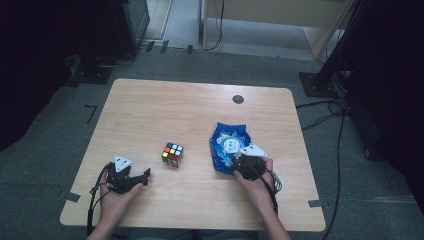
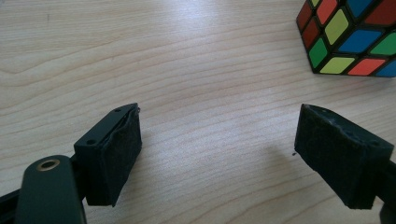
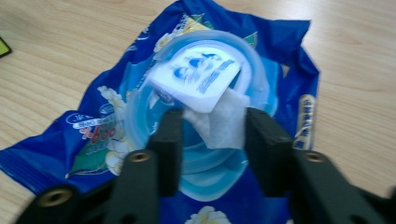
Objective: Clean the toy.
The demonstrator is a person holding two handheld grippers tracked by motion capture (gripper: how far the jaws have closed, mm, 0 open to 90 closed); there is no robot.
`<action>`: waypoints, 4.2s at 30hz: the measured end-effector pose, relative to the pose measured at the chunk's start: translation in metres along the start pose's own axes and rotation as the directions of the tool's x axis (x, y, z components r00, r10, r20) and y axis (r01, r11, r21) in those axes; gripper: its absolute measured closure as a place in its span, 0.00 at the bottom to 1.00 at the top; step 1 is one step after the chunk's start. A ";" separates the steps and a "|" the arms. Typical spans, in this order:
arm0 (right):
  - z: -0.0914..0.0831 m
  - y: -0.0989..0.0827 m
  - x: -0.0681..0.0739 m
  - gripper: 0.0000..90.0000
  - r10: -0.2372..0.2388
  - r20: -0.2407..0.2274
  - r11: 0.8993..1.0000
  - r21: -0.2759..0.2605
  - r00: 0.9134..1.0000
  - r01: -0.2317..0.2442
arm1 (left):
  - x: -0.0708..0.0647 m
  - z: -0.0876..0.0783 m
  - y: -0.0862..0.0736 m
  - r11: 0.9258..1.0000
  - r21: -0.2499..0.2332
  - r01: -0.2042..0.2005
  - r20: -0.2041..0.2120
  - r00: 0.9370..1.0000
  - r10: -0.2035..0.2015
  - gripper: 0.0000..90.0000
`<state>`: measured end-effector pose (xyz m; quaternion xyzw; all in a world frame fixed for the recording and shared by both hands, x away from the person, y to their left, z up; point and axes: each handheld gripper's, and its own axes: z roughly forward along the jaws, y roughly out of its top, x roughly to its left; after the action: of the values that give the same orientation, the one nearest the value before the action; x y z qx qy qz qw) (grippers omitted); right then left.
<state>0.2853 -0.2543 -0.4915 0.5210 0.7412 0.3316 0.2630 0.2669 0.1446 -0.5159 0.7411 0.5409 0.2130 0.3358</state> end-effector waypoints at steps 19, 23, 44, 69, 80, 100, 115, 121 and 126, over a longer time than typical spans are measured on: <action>-0.022 -0.005 -0.011 0.76 -0.002 -0.061 0.998 -0.070 0.998 -0.003 | -0.001 0.000 0.000 1.000 0.006 -0.008 0.003 1.000 0.008 0.17; -0.017 -0.006 -0.009 0.60 -0.020 -0.057 0.998 -0.060 0.998 0.016 | -0.001 0.000 0.000 1.000 0.006 -0.011 0.004 1.000 0.011 0.17; -0.007 -0.001 -0.003 1.00 -0.072 -0.001 0.994 -0.077 0.997 0.072 | -0.002 0.001 0.000 1.000 0.010 -0.011 0.001 1.000 0.011 0.17; 0.004 0.000 0.001 0.45 -0.059 0.031 0.997 -0.053 0.998 0.061 | -0.002 0.001 0.000 1.000 0.012 -0.012 0.005 1.000 0.012 0.17; 0.006 0.000 0.004 0.71 -0.108 0.046 0.991 -0.075 0.993 0.111 | -0.003 0.001 0.000 1.000 0.015 -0.016 -0.001 1.000 0.016 0.17; -0.024 0.009 -0.007 1.00 -0.045 0.062 0.969 -0.239 0.997 0.059 | -0.003 0.001 0.000 1.000 0.015 -0.015 0.002 1.000 0.015 0.17; -0.073 0.015 -0.044 1.00 0.054 0.103 0.926 -0.378 0.993 -0.011 | -0.003 0.002 0.000 1.000 0.016 -0.018 0.001 1.000 0.018 0.17; -0.063 0.024 -0.026 1.00 0.009 0.026 0.929 -0.369 1.000 0.001 | -0.003 0.002 0.000 1.000 0.015 -0.018 0.001 1.000 0.018 0.17; -0.071 0.034 -0.016 1.00 -0.034 -0.020 0.902 -0.431 0.999 0.022 | -0.003 0.002 0.000 1.000 0.013 -0.014 0.003 1.000 0.014 0.17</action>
<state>0.2582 -0.2768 -0.4193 0.4348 0.6605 0.4903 0.3665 0.2674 0.1417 -0.5170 0.7473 0.5366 0.2107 0.3305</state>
